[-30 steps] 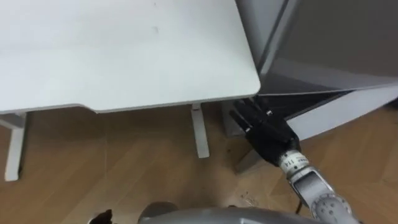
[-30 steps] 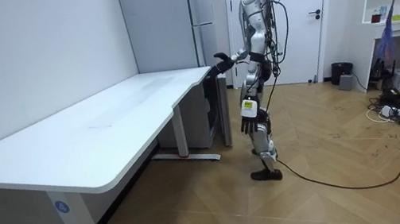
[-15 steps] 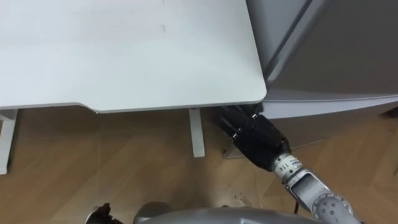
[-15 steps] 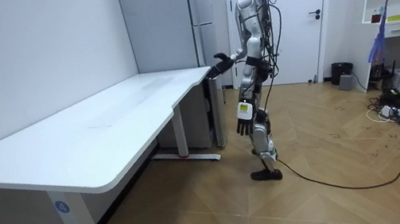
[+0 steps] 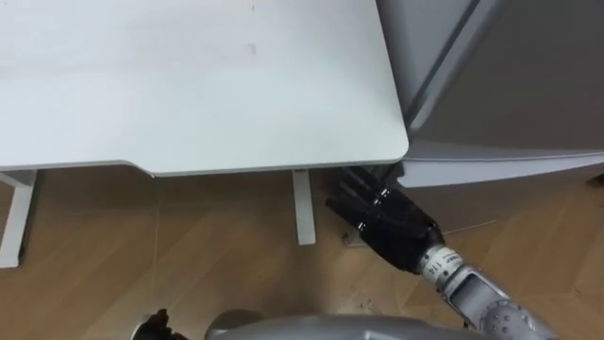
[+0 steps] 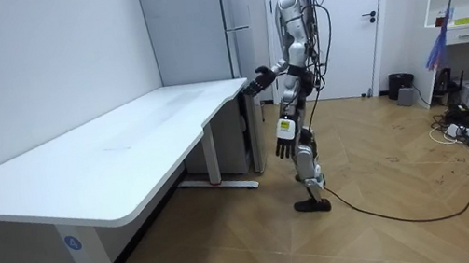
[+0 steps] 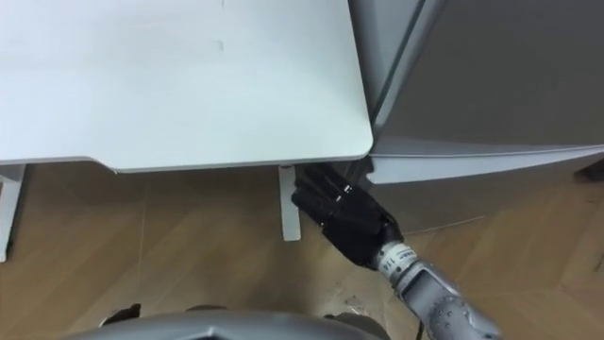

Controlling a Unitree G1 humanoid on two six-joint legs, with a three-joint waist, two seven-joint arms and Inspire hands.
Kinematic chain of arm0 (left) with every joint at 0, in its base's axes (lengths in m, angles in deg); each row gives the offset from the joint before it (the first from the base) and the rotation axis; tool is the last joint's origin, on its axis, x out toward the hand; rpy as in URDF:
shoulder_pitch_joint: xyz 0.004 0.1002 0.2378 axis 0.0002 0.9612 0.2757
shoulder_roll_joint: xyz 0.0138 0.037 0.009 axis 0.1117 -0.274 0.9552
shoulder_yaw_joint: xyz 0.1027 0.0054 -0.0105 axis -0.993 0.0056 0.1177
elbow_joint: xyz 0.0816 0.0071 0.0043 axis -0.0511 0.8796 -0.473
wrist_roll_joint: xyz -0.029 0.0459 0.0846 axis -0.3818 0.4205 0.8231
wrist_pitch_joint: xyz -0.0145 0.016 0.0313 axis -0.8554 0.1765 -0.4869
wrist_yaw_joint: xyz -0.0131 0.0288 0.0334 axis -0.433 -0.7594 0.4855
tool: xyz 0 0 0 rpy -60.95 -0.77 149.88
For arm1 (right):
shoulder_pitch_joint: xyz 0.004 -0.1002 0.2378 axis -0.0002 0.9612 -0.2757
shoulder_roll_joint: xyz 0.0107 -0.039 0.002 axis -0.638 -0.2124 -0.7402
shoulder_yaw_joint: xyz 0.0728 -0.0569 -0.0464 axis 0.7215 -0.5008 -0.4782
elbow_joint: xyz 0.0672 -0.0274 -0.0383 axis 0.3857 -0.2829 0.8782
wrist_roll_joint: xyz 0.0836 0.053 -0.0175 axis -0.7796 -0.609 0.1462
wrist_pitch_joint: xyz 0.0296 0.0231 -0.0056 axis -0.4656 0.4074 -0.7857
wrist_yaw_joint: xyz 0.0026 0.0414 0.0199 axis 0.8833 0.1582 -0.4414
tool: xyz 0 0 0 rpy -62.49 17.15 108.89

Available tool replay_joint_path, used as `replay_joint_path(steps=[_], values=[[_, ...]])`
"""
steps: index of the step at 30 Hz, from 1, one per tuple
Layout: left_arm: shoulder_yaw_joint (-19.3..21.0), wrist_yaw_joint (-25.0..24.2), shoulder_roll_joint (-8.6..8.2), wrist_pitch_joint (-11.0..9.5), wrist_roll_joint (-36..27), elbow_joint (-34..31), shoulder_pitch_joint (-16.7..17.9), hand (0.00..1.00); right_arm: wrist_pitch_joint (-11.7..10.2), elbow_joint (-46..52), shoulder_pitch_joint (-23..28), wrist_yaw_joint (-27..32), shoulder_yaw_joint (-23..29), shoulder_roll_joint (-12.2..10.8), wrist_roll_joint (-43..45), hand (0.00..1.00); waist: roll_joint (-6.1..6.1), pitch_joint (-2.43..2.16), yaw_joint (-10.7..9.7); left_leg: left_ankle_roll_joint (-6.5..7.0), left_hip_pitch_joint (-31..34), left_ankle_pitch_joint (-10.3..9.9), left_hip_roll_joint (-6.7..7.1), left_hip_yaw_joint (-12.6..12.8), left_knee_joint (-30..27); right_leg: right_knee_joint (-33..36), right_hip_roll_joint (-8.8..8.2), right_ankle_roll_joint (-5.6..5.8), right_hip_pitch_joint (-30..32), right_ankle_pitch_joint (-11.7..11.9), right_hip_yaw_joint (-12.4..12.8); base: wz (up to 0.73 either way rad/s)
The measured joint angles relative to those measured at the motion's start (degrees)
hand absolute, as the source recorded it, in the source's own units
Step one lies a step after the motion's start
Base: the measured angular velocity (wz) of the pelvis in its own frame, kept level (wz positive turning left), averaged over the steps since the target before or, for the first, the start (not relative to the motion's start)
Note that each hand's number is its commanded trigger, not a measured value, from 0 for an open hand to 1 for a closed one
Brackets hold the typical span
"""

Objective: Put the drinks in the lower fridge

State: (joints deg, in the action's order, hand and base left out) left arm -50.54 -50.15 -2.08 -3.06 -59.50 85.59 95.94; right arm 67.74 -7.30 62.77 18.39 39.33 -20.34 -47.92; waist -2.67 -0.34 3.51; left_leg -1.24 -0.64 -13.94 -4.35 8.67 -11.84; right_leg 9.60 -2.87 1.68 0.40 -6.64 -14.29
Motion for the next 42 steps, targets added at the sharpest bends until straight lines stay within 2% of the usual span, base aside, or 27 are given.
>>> replay_joint_path(steps=[4,8,12,17,19,21,24,29,33,36,40,42], values=[[1.2,-0.4,0.41,-0.4,0.0,0.3,0.4,0.00,-0.1,-5.2,0.0,0.2,3.3,0.3,7.0,0.00,-0.34,0.15,-0.2,0.00,-0.2,0.0,-0.01,-0.1,0.0,0.0,0.00,0.00,-0.1,0.0,0.0,0.00],[3.6,-0.6,0.35,-0.5,0.0,0.3,1.4,0.00,-0.9,-14.4,-0.2,1.2,7.5,0.5,17.8,0.00,-0.61,0.22,-0.6,0.00,-1.0,0.0,0.06,-0.7,0.2,-0.2,-0.01,0.00,-1.3,0.0,-0.2,0.08],[3.7,-0.4,0.28,-1.2,0.2,0.1,2.5,0.00,-1.5,-20.7,-0.5,2.3,8.2,0.6,23.2,0.00,-0.60,0.23,-1.7,0.00,-0.9,0.0,0.17,-1.0,0.1,-1.0,0.01,0.11,-1.7,0.1,-0.1,0.04],[3.8,-0.3,0.08,-1.8,0.2,1.2,1.9,0.00,-2.5,-32.1,-2.2,4.7,9.9,-0.2,31.6,0.00,0.29,0.34,-1.8,-0.04,-1.2,0.0,0.12,-1.0,0.1,-1.0,0.06,0.11,-1.9,0.1,0.0,-0.01],[4.0,-0.3,0.08,-2.0,0.2,1.2,1.9,0.00,-2.8,-33.7,-2.4,5.5,11.9,-1.0,34.8,0.00,0.42,0.44,-1.8,-0.09,-1.5,0.0,0.10,-0.8,0.2,-1.0,0.10,0.11,-2.0,0.1,0.1,-0.08],[4.0,-0.3,0.08,-2.0,0.2,1.2,1.7,0.00,-4.0,-34.3,-3.5,7.4,12.1,-1.7,37.6,0.00,0.34,0.68,-1.9,-0.10,-1.9,0.0,0.06,-0.9,0.2,-1.0,0.12,0.11,-2.4,0.1,0.2,-0.02],[4.1,-0.3,0.08,-2.1,0.3,1.5,1.7,0.00,-4.1,-36.2,-5.4,9.6,11.9,-1.9,41.8,0.00,0.33,0.69,-1.7,-0.10,-1.9,0.0,0.07,-0.9,0.1,-1.0,0.11,0.11,-2.5,0.1,0.3,0.00],[6.3,-0.3,-0.92,-1.9,1.4,3.2,2.2,0.00,-4.7,-40.3,-6.9,13.8,12.4,-3.1,42.3,0.00,0.53,0.68,-1.4,-0.11,-2.1,0.0,0.10,-1.3,0.1,-1.1,0.10,0.20,-3.0,0.0,0.0,0.08],[9.1,-0.3,-2.30,-1.5,1.9,4.3,3.0,0.00,-4.8,-43.5,-6.6,15.7,15.7,-4.6,38.6,0.00,0.85,0.63,-1.8,-0.13,-2.3,0.0,0.25,-2.9,0.1,-2.0,0.10,0.32,-4.4,-0.1,-0.9,0.18],[10.5,-0.7,-3.38,-0.9,2.5,5.0,3.6,0.00,-4.8,-45.2,-6.5,17.2,17.1,-5.0,36.3,0.00,1.56,0.67,-1.9,-0.14,-2.8,0.0,0.35,-3.7,0.2,-2.2,0.08,0.50,-5.3,-0.2,-1.5,0.14],[12.8,-1.8,-4.15,-0.6,4.5,5.1,3.7,0.00,-4.7,-45.7,-6.0,18.4,18.7,-5.4,35.2,0.00,1.49,0.75,-1.9,-0.13,-3.0,0.0,0.82,-4.9,0.1,-2.3,-0.23,0.86,-6.3,-0.9,-1.5,0.19],[13.0,-2.0,-4.29,-0.5,4.7,5.4,3.6,0.00,-4.7,-46.3,-6.0,18.7,18.8,-5.4,34.9,0.00,1.59,0.65,-2.0,-0.13,-3.1,0.0,1.08,-5.6,0.1,-3.0,-0.28,0.89,-7.1,-1.1,-1.6,0.14]])
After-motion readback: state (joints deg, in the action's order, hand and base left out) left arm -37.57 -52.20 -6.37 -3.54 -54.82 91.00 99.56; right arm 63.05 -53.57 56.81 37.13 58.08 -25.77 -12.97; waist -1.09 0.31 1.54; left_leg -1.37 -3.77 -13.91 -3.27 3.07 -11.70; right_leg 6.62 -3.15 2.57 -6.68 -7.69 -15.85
